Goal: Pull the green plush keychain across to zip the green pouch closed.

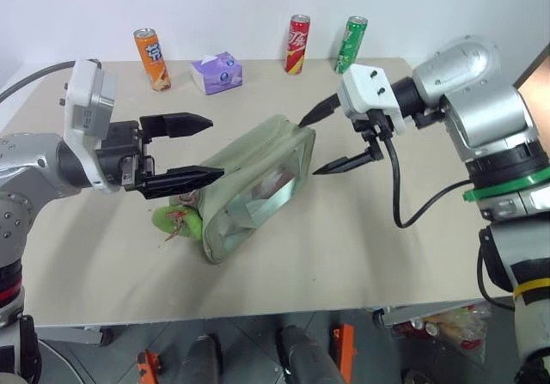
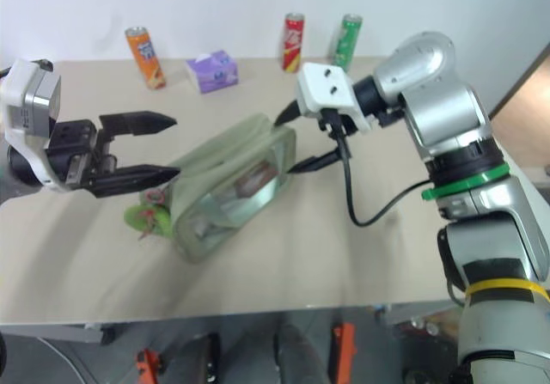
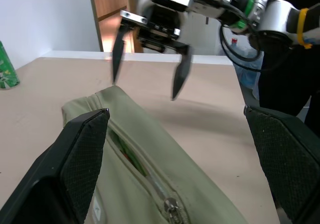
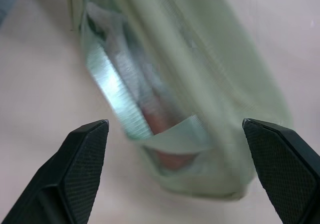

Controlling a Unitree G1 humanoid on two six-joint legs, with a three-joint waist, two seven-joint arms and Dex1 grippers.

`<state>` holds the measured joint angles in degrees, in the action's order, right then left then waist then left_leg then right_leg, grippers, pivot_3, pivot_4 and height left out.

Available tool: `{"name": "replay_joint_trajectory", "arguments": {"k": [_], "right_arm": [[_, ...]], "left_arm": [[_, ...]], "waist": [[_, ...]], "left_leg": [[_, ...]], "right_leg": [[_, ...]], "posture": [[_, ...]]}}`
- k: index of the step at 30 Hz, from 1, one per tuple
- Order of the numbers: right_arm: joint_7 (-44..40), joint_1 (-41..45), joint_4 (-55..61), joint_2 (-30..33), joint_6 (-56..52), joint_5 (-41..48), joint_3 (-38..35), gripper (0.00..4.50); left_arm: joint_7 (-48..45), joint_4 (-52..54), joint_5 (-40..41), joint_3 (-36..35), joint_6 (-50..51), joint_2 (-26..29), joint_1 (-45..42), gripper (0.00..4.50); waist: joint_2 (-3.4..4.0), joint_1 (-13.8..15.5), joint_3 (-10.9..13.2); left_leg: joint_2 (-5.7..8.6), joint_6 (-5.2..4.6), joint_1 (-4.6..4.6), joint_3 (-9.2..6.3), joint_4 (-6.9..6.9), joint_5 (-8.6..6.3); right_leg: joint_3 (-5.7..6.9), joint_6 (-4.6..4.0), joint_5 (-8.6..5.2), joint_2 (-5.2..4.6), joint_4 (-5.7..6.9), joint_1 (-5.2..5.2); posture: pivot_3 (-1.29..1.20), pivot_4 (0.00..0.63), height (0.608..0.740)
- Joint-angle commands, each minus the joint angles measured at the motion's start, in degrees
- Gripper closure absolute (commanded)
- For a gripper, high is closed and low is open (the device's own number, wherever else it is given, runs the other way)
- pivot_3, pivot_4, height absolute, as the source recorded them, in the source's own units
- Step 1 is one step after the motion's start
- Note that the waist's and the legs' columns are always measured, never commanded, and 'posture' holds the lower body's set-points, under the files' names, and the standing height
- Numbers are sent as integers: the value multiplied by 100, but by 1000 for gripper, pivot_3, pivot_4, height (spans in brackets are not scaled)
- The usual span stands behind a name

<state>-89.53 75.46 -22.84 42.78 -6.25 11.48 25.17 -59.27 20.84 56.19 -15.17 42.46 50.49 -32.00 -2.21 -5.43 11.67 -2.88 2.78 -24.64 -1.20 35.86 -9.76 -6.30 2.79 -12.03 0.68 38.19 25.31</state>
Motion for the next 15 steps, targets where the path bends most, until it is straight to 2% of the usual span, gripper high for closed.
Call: {"name": "replay_joint_trajectory", "arguments": {"k": [1,8,15], "right_arm": [[-297,378,-264,-32,384,107,168,46],[-297,331,-514,-389,667,63,543,46],[-297,410,-1053,-912,936,-333,499,46]], "left_arm": [[44,145,49,-154,-80,2,65,36],[205,227,20,-220,-168,-72,304,36],[309,217,80,-239,-194,-86,339,36]], "waist": [[0,2,0],[0,0,0],[0,3,0]], "left_leg": [[0,0,-1,-1,0,0],[-1,0,2,-2,-1,0],[-1,0,1,-3,1,1]], "right_leg": [[0,0,0,0,0,0],[1,1,0,0,3,0],[2,1,1,1,6,0]], "posture": [[0,150,740],[0,150,740],[0,150,740]]}}
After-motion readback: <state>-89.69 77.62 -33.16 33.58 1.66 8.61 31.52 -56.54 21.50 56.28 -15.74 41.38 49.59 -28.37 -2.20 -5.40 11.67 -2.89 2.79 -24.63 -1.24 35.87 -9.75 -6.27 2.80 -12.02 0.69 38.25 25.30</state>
